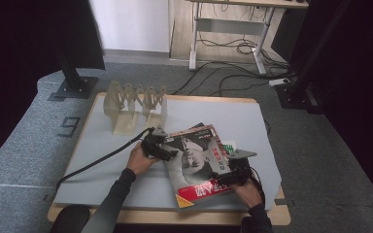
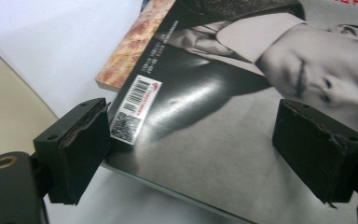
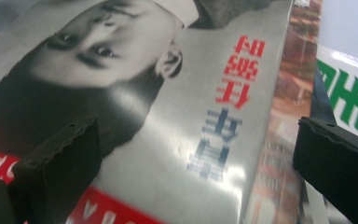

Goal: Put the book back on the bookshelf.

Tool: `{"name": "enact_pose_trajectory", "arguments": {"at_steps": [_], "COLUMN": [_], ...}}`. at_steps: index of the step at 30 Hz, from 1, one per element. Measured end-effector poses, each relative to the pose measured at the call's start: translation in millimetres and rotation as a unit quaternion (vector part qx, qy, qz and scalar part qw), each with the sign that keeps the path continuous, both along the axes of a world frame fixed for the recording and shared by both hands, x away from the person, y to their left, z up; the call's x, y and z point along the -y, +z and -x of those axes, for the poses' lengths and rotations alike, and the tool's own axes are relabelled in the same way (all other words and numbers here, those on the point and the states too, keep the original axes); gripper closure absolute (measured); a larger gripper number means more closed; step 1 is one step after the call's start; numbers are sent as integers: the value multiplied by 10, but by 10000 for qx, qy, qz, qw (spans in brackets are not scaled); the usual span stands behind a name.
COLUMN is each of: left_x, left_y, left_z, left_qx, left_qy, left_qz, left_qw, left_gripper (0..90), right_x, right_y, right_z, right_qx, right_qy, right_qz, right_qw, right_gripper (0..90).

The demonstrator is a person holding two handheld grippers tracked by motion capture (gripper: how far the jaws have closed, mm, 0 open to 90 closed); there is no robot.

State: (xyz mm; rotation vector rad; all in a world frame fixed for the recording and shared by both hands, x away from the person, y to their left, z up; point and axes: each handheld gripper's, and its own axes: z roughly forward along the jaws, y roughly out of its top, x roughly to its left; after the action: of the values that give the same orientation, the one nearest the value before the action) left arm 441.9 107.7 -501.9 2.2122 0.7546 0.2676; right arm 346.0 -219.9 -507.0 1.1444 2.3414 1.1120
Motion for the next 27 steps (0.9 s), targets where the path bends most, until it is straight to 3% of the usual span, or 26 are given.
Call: {"name": "enact_pose_trajectory", "arguments": {"at_steps": [8,19,27], "left_x": [-5,1,38], "left_y": [-20,-32,-7], "left_z": [-67,-89,-102], "left_qx": [-145,-157,-125], "left_qy": [6,-76,-84], "left_qz": [120,233,117], "left_qw": [9998,9996,9998], "left_gripper": [110,135,141], "right_x": [111,253,316], "right_y": [-17,-26,-41], "right_z": [222,489,640], "right_qx": [5,36,56], "right_qy": [-104,-205,-237], "right_qz": [10,28,-34], "right_qw": [9999,9998,9997], "right_gripper": [0,0,0]}}
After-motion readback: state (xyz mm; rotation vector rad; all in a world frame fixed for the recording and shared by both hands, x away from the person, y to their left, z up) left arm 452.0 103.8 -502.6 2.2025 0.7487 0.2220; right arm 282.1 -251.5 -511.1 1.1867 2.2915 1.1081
